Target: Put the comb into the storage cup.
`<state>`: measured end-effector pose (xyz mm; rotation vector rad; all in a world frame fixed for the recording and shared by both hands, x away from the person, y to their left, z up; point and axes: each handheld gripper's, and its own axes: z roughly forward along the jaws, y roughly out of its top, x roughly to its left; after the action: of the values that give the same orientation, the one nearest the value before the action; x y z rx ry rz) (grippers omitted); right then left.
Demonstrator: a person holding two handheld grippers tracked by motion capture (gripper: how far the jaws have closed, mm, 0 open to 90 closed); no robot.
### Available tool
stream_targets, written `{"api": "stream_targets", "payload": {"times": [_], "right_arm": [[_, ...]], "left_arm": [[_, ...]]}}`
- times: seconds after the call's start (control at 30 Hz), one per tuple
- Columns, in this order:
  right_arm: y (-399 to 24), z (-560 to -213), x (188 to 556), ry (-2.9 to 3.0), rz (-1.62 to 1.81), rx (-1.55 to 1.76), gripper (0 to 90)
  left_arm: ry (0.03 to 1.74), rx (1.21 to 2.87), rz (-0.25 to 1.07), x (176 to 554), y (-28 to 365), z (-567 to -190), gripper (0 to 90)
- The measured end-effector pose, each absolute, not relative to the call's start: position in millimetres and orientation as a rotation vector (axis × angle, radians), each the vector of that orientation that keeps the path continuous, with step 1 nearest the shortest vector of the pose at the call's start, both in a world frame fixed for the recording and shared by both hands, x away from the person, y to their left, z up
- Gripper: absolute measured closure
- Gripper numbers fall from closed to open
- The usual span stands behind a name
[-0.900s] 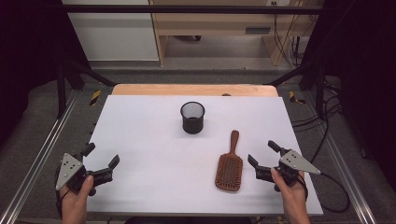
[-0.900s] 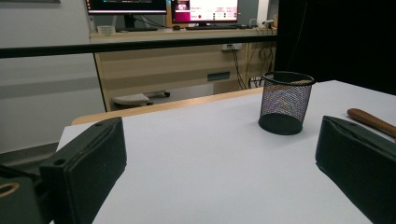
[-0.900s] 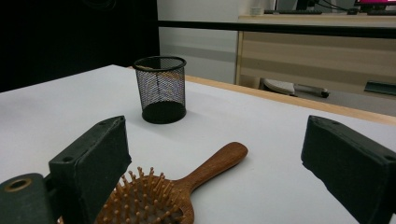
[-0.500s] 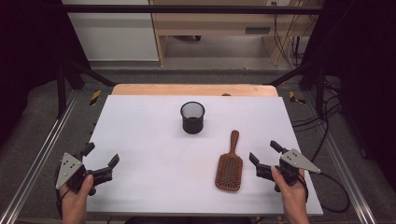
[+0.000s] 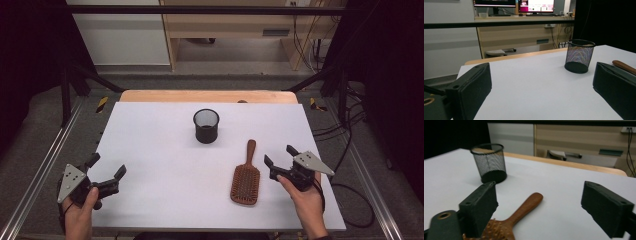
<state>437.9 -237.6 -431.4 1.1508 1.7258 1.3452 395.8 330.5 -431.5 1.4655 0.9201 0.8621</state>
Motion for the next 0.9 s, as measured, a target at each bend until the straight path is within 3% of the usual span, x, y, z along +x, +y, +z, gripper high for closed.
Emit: {"api": "stream_targets", "payload": {"times": [0.03,0.1,0.13,0.23,0.3,0.33,0.37,0.5,0.53,0.63,0.9], "right_arm": [[-235.6,-427.0,446.1,1.754,1.326,1.142,22.4],[-234.7,-425.1,448.6,1.766,1.316,1.137,25.3],[-231.3,-417.8,456.6,1.807,1.287,1.125,36.2],[-228.1,-411.0,463.4,1.843,1.268,1.1,44.3],[-222.5,-400.7,475.6,1.881,1.249,1.074,59.3],[-222.5,-400.7,475.6,1.881,1.249,1.074,59.3],[-218.2,-395.1,484.3,1.918,1.249,1.065,68.4],[-210.0,-389.6,496.3,1.978,1.232,1.033,77.8],[-204.8,-390.1,503.3,2.007,1.213,1.019,84.7],[-199.3,-394.3,510.5,2.048,1.193,1.017,89.6],[-185.6,-416.8,528.8,2.175,1.101,1.012,90.0]], "left_arm": [[0.921,1.463,0.862,394.3,330.7,-431.3,2.3],[0.922,1.456,0.862,393.4,331.1,-431.0,2.2],[0.923,1.455,0.863,393.6,331.6,-431.0,2.2],[0.927,1.455,0.861,395.5,332.1,-431.7,2.2],[0.929,1.455,0.86,396.1,332.0,-431.9,2.2],[0.929,1.455,0.861,395.9,331.8,-431.8,2.2],[0.926,1.457,0.863,395.6,331.9,-431.5,2.2],[0.926,1.457,0.863,395.1,332.1,-431.4,2.2],[0.926,1.457,0.863,395.1,332.2,-431.4,2.3],[0.925,1.457,0.863,395.0,332.1,-431.4,2.2],[0.92,1.463,0.855,396.1,330.8,-431.3,2.4]]}}
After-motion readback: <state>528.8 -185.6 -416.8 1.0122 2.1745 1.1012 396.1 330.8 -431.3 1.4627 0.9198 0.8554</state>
